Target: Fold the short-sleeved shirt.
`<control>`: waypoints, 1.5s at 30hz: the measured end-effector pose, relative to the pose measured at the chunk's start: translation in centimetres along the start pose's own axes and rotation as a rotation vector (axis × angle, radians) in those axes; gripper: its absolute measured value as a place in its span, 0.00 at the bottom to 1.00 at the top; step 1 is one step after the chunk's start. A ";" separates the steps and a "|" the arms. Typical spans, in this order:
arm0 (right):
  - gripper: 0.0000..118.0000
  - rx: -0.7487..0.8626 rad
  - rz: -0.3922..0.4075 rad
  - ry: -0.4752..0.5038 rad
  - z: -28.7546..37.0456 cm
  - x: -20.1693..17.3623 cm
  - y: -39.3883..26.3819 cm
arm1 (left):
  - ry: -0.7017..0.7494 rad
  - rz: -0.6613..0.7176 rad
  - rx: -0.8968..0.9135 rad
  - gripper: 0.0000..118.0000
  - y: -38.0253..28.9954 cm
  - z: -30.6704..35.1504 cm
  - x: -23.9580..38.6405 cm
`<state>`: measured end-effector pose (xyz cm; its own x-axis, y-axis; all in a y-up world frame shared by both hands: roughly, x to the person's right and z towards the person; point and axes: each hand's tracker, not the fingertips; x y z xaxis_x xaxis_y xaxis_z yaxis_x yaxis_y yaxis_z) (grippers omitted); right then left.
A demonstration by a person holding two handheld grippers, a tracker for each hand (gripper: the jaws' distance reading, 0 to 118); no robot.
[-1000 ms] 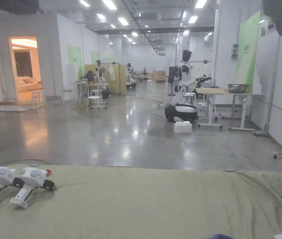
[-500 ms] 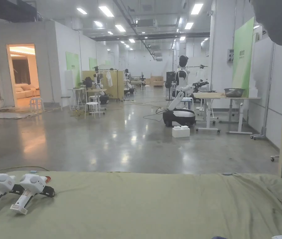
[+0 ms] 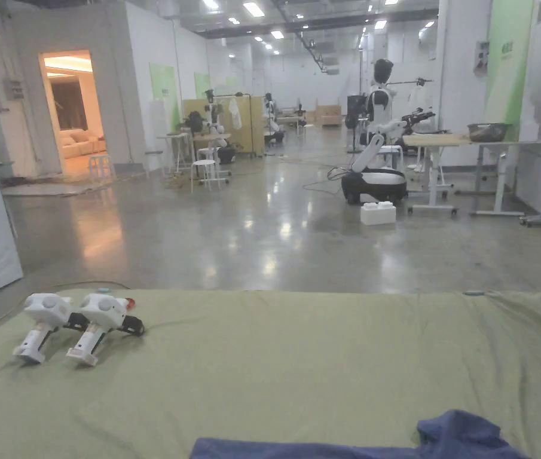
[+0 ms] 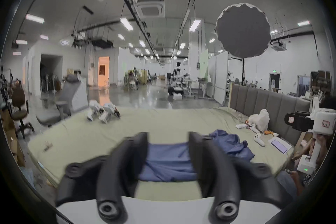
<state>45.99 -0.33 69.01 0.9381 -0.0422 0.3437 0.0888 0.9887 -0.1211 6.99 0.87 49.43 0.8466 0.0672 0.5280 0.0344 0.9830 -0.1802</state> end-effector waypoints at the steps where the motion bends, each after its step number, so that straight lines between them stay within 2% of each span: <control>1: 0.00 -0.013 -0.007 -0.004 -0.1 0.1 -0.3 | -0.024 0.045 -0.047 0.56 -0.7 -1.4 -0.9; 2: 0.00 -0.032 -0.018 -0.002 -0.4 0.3 -0.6 | -0.079 0.128 -0.081 0.64 -1.7 -3.0 -1.9; 3: 0.00 -0.047 -0.030 0.001 -0.6 0.6 -1.0 | -0.142 0.213 -0.095 0.67 -2.8 -4.7 -3.2; 4: 0.00 -0.056 -0.047 0.000 -0.7 0.8 -1.5 | -0.182 0.294 -0.144 0.67 -4.2 -6.8 -4.4; 6: 0.00 -0.095 -0.086 0.003 -1.1 1.4 -2.2 | -0.137 0.396 -0.268 0.67 -6.8 -10.9 -6.2; 8: 0.00 -0.115 -0.100 -0.012 -1.3 1.9 -3.0 | -0.063 0.411 -0.379 0.67 -9.8 -15.1 -7.9; 11: 0.00 -0.161 -0.091 -0.044 -1.6 2.8 -3.9 | 0.058 0.304 -0.516 0.64 -13.7 -20.3 -9.5; 14: 0.00 -0.216 -0.102 -0.079 -1.8 3.7 -4.9 | 0.142 0.306 -0.570 0.61 -16.5 -23.7 -10.5; 15: 0.00 -0.231 -0.111 -0.088 -2.0 4.0 -5.3 | 0.162 0.321 -0.585 0.59 -17.0 -24.6 -10.7; 17: 0.00 -0.253 -0.131 -0.105 -2.1 4.5 -6.0 | 0.152 0.296 -0.572 0.47 -17.7 -25.9 -10.4; 19: 0.00 -0.280 -0.147 -0.123 -2.5 4.9 -6.6 | 0.158 0.222 -0.622 0.35 -18.4 -27.0 -9.6; 20: 0.00 -0.291 -0.151 -0.125 -2.6 4.9 -6.8 | 0.177 0.204 -0.656 0.34 -18.8 -27.6 -9.3; 21: 0.00 -0.300 -0.153 -0.125 -2.7 5.0 -7.0 | 0.190 0.204 -0.647 0.28 -18.9 -27.8 -9.0; 22: 0.00 -0.309 -0.152 -0.126 -2.9 5.1 -7.2 | 0.189 0.202 -0.630 0.14 -18.7 -27.4 -8.6; 25: 0.00 -0.327 -0.151 -0.129 -3.4 5.1 -7.5 | 0.171 0.132 -0.645 0.08 -18.4 -27.8 -7.6; 27: 0.00 -0.341 -0.149 -0.120 -4.3 5.3 -7.6 | 0.192 0.033 -0.662 0.04 -18.4 -27.9 -6.5; 29: 0.00 -0.344 -0.129 -0.119 -5.7 5.9 -8.2 | 0.189 -0.037 -0.697 0.03 -18.6 -28.4 -5.8; 31: 0.02 -0.372 -0.125 -0.137 -8.6 7.1 -8.7 | 0.175 -0.036 -0.748 0.03 -18.9 -29.3 -6.2; 32: 0.09 -0.411 -0.147 -0.160 -10.5 8.0 -9.2 | 0.163 -0.030 -0.761 0.03 -18.6 -29.6 -6.6; 34: 0.58 -0.463 -0.231 -0.148 -14.3 10.3 -11.0 | 0.147 -0.010 -0.781 0.03 -18.3 -29.8 -7.1; 35: 0.69 -0.488 -0.261 -0.162 -16.3 11.2 -12.1 | 0.144 -0.005 -0.782 0.03 -18.3 -29.8 -7.2; 37: 0.68 -0.520 -0.290 -0.199 -20.1 13.1 -13.9 | 0.139 0.006 -0.781 0.03 -18.5 -29.7 -7.3; 40: 0.66 -0.619 -0.240 -0.283 -24.6 14.4 -16.4 | 0.140 0.020 -0.776 0.03 -18.2 -29.4 -7.2; 41: 0.62 -0.677 -0.239 -0.272 -25.8 14.6 -17.3 | 0.141 0.021 -0.775 0.03 -18.3 -29.4 -7.1; 42: 0.50 -0.717 -0.267 -0.241 -26.3 14.7 -18.2 | 0.140 0.016 -0.774 0.03 -18.3 -29.5 -7.2; 43: 0.47 -0.753 -0.271 -0.223 -26.5 14.5 -18.9 | 0.138 0.009 -0.773 0.03 -18.3 -29.5 -7.3; 44: 0.43 -0.728 -0.219 -0.262 -26.1 13.8 -19.2 | 0.138 0.006 -0.772 0.03 -18.3 -29.4 -7.2; 45: 0.27 -0.675 -0.186 -0.255 -25.5 13.3 -18.4 | 0.138 0.005 -0.770 0.03 -18.3 -29.4 -7.2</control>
<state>65.37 -22.75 52.09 0.7880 -0.0843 0.6098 0.5019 0.6616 -0.5571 15.89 -22.66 24.58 0.9045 -0.0002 0.4265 0.3464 0.5837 -0.7343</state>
